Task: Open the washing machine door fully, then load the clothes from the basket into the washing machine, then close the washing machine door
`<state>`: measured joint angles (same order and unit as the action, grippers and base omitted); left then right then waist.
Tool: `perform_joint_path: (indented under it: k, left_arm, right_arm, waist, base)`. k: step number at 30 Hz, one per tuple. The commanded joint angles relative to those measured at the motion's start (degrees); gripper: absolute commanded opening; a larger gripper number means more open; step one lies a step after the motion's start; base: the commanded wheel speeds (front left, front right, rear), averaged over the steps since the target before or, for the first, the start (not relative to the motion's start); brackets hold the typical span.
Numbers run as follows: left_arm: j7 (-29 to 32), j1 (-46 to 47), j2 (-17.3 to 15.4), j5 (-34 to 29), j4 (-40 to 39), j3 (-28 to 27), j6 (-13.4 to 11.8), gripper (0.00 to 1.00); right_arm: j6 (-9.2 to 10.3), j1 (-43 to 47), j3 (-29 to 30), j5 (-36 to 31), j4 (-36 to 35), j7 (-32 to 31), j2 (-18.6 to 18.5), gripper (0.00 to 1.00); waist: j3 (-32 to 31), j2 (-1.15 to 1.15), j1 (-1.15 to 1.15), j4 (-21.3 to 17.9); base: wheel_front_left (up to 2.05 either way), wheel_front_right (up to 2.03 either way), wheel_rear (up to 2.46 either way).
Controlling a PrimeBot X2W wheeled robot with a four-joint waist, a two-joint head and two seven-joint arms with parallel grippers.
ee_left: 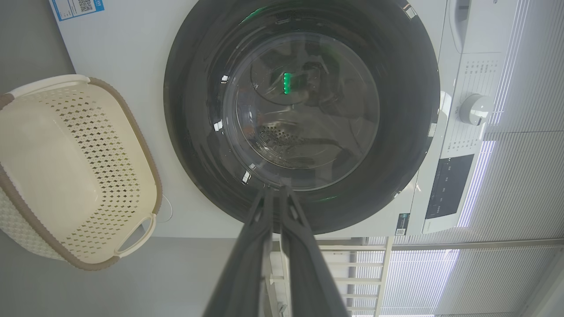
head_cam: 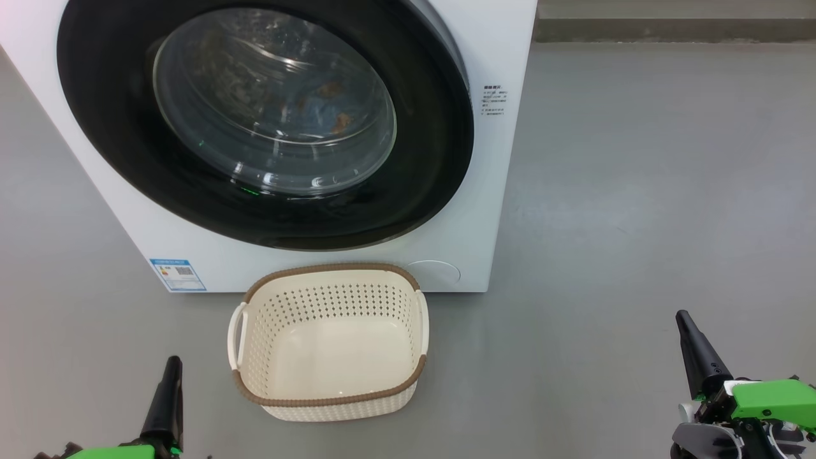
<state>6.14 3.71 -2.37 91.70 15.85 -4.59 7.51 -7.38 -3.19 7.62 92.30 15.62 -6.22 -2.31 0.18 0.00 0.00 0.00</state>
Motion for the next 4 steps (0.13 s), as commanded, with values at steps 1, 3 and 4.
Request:
perform_joint_path:
  k: [1,3,4]
  left_arm:
    - [0.34,2.47,-0.51,0.48,-1.82,-1.92,-0.02,0.0]
    - [0.34,2.47,-0.51,0.48,-1.82,-1.92,-0.02,0.0]
    - [0.34,2.47,-0.51,0.48,-1.82,-1.92,-0.02,0.0]
  right_arm:
    - [-0.11,-3.0,-1.06,-0.17,-1.59,-0.29,-0.58,0.0]
    - [-0.11,-3.0,-1.06,-0.17,-1.59,-0.3,-0.58,0.0]
    - [-0.11,-3.0,-1.06,-0.17,-1.59,-0.3,-0.58,0.0]
  waist:
    - [0.0,0.0,0.0,0.0]
    - [0.0,0.0,0.0,0.0]
    - [0.0,0.0,0.0,0.0]
  base:
    - [0.0,0.0,0.0]
    - [0.0,0.0,0.0]
    - [0.0,0.0,0.0]
